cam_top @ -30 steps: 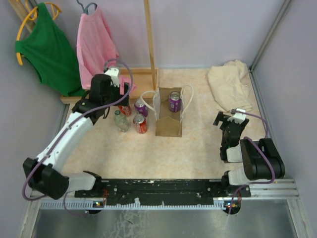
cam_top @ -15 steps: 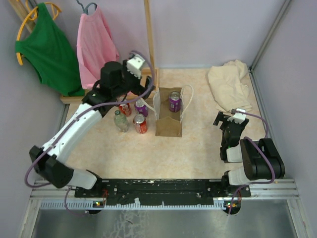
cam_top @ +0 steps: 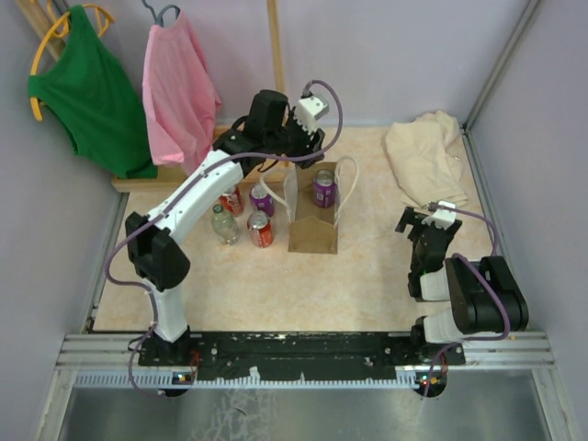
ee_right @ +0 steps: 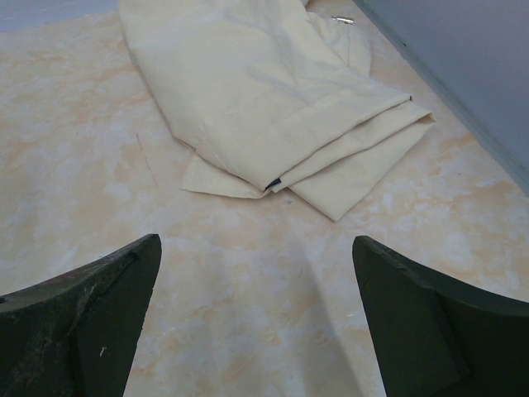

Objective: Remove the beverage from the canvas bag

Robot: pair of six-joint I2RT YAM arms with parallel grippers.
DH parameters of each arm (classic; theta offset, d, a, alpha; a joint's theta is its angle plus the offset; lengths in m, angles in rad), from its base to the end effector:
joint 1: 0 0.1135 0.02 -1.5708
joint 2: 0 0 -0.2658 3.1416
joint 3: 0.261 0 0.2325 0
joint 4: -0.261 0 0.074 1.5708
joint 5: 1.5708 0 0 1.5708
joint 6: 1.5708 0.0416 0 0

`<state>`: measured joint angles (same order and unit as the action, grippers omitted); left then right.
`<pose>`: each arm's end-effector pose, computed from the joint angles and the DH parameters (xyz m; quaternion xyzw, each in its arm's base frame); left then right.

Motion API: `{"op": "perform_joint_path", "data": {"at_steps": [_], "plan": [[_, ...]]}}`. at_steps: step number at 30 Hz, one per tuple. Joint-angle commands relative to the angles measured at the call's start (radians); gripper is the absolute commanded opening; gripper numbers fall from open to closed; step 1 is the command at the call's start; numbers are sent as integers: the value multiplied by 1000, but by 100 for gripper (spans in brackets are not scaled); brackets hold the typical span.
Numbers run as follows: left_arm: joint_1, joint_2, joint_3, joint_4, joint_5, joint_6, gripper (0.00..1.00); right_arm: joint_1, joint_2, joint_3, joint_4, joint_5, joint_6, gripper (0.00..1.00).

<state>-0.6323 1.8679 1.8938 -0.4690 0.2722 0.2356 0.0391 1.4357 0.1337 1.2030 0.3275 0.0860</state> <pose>0.3353 -0.2595 0.3845 0.4179 0.7293 -0.2168 0.4965 0.2149 -0.0050 0.1650 0.1266 0.7285 -0.0792 0.6685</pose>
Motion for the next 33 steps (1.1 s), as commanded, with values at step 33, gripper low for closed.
{"op": "perform_joint_path", "data": {"at_steps": [33], "plan": [[-26, 319, 156, -163, -44, -66, 93, 8, 6, 30, 42, 17, -12, 99]]}}
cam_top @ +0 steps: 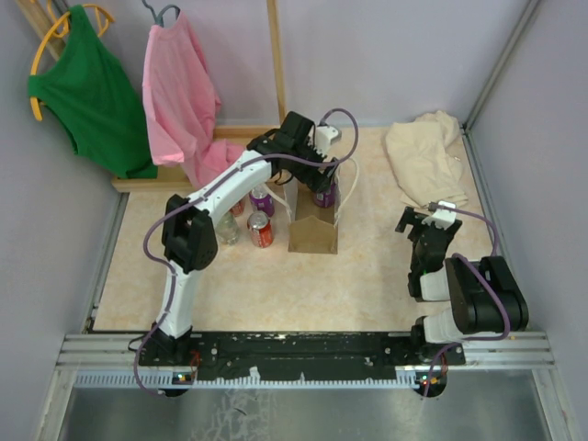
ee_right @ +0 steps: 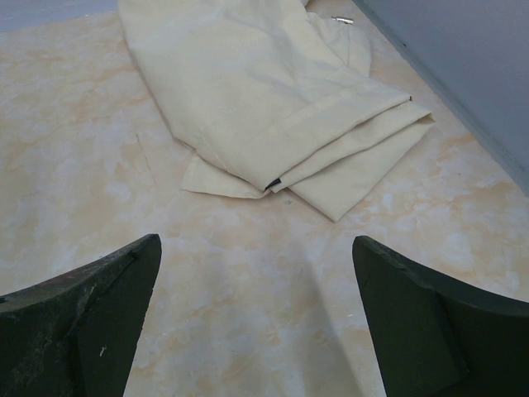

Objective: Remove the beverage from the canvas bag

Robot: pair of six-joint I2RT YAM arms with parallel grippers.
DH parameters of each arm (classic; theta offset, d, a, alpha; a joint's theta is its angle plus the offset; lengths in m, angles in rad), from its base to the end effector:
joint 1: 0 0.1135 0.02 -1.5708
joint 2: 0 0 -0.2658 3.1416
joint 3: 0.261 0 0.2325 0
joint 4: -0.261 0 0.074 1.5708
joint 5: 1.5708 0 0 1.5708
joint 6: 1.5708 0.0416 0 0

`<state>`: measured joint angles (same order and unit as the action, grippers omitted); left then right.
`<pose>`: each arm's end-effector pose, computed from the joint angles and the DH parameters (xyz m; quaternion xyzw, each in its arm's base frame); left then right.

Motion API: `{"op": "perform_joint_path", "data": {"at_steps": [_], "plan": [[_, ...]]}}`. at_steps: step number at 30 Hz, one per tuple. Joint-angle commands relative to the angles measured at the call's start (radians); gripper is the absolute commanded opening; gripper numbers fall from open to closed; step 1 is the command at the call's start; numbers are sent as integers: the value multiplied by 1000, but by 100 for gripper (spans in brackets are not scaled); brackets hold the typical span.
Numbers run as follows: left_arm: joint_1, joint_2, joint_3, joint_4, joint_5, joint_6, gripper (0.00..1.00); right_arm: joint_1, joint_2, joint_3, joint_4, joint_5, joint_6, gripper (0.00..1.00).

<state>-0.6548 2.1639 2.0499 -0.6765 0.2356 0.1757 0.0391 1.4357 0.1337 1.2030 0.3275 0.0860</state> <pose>0.3741 -0.2995 0.2866 0.4114 0.8224 -0.1952 0.3411 0.2149 -0.0050 0.1650 0.1266 0.7285 -0.0792 0.6685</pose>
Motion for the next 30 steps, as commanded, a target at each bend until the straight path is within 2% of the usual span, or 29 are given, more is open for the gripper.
{"op": "perform_joint_path", "data": {"at_steps": [1, 11, 25, 27, 30], "plan": [[-3, 28, 0, 52, -8, -8, 93, 7, 6, 30, 42, 17, -13, 99], [-5, 53, -54, 142, -9, -7, 99, 7, 6, 30, 42, 17, -12, 99], [-9, 99, -61, 193, 9, -7, 99, 7, 6, 30, 42, 16, -12, 99], [-10, 108, -55, 193, 5, -10, 98, 8, 6, 30, 42, 17, -13, 99], [-10, 122, -51, 195, 4, -12, 90, 7, 6, 30, 43, 16, -12, 99]]}}
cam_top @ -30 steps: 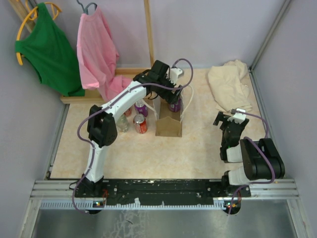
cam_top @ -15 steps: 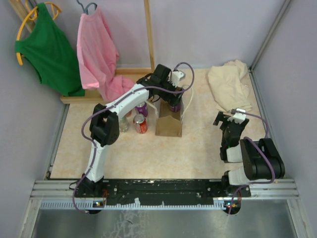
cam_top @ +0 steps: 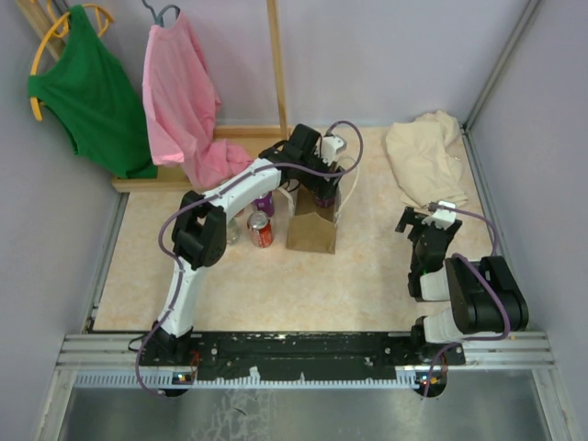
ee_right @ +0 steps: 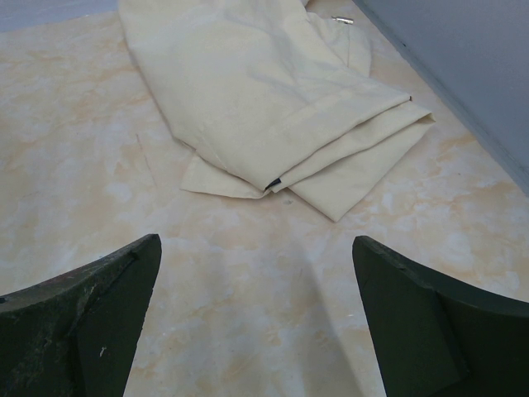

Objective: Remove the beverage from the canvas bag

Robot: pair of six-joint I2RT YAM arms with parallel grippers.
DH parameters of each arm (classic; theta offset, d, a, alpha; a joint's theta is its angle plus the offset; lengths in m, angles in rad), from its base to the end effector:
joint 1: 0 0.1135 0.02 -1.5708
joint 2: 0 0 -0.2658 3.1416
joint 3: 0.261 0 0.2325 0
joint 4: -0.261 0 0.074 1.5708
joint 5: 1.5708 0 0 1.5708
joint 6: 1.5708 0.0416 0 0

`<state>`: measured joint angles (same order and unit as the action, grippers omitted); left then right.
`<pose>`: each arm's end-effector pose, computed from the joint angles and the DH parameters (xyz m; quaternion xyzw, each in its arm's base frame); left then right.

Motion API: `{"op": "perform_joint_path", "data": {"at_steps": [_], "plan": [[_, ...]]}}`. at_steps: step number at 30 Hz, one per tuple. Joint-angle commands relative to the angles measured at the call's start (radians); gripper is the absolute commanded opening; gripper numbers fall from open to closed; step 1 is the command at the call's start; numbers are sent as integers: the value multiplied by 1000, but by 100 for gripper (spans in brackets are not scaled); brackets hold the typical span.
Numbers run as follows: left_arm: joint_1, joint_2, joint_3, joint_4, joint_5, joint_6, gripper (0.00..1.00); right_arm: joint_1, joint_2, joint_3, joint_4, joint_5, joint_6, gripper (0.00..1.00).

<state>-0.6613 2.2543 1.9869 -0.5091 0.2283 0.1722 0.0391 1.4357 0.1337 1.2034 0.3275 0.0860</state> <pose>0.3904 -0.3158 0.2378 0.4111 0.8199 -0.1950 0.3474 0.2149 -0.0050 0.1651 0.1266 0.7284 -0.0792 0.6687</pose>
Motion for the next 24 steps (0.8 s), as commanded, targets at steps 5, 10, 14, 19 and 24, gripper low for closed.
{"op": "perform_joint_path", "data": {"at_steps": [5, 10, 14, 19, 24], "plan": [[-3, 46, 15, 29, 10, -17, 36, 7, 6, 30, 42, 16, -13, 99], [-4, 36, 6, 47, -8, -36, 0, 7, 6, 30, 41, 16, -13, 99], [-5, -6, 8, 65, -17, -66, 0, 7, 6, 30, 42, 17, -11, 99], [-4, -83, 22, 63, -47, -95, 0, 7, 6, 30, 42, 16, -12, 99], [-6, -165, 50, 36, -60, -107, 0, 8, 6, 30, 41, 16, -13, 99]]}}
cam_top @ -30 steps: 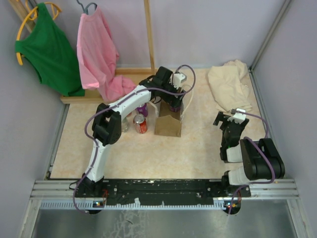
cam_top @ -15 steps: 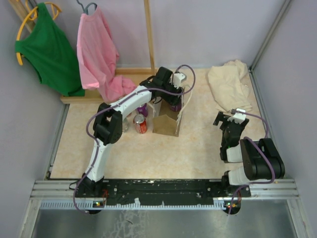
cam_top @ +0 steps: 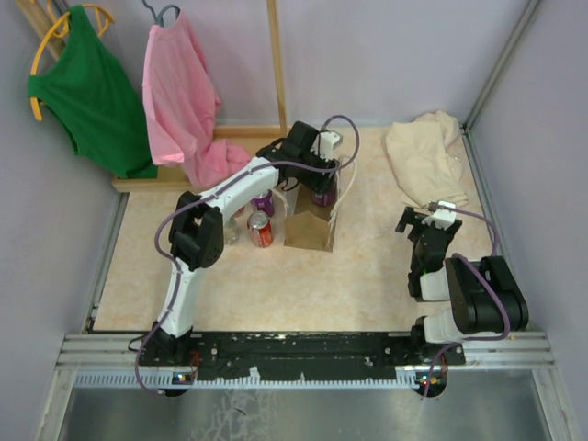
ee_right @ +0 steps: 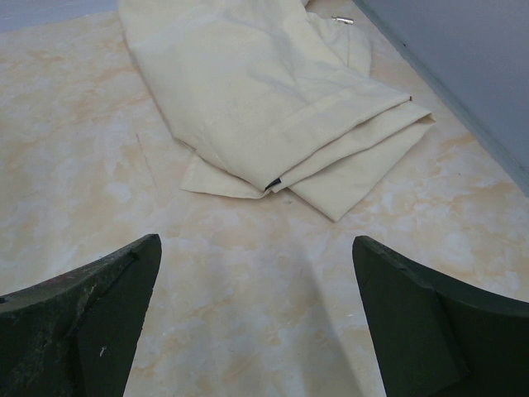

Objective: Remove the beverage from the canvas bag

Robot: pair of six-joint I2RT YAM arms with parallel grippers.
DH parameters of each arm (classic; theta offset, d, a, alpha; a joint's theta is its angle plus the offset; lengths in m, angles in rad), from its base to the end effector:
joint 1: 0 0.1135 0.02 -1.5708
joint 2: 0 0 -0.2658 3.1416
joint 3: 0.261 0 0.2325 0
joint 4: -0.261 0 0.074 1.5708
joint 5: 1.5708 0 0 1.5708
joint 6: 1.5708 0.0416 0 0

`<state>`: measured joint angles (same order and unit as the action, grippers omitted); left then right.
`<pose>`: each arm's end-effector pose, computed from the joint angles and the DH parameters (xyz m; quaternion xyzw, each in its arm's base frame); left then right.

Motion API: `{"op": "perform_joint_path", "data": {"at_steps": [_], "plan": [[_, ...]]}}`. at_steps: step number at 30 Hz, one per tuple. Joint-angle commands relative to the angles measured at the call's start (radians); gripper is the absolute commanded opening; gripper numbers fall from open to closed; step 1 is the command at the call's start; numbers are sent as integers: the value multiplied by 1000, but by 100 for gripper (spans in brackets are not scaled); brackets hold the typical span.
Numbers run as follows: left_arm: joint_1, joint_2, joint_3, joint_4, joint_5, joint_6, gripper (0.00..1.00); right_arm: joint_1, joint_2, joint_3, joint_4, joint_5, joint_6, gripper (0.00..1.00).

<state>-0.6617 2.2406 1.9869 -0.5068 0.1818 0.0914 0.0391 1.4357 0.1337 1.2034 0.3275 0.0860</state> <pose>0.3905 -0.3136 0.2444 0.3698 0.8380 -0.1905 0.3532 0.2149 -0.0050 0.1651 0.1266 0.7284 -0.0792 0.6687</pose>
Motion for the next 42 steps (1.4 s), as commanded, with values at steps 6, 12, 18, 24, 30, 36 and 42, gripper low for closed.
{"op": "perform_joint_path", "data": {"at_steps": [6, 12, 18, 24, 30, 36, 42], "plan": [[-7, -246, 83, 11, -7, -51, 0, 8, 6, 30, 41, 17, -12, 99], [-9, -312, 151, -58, 2, -51, 0, 8, 6, 30, 42, 16, -12, 99], [-10, -408, 173, -153, -81, -20, 0, 8, 6, 29, 42, 16, -13, 99], [-10, -525, 158, -263, -186, -6, 0, 8, 6, 30, 42, 16, -13, 99], [-10, -692, 76, -327, -284, -12, 0, 8, 6, 30, 42, 17, -12, 99], [-10, -854, -3, -453, -444, -53, 0, 8, 6, 30, 41, 16, -13, 99], [-10, -984, -188, -523, -495, -139, 0, 8, 6, 30, 41, 16, -13, 99]]}}
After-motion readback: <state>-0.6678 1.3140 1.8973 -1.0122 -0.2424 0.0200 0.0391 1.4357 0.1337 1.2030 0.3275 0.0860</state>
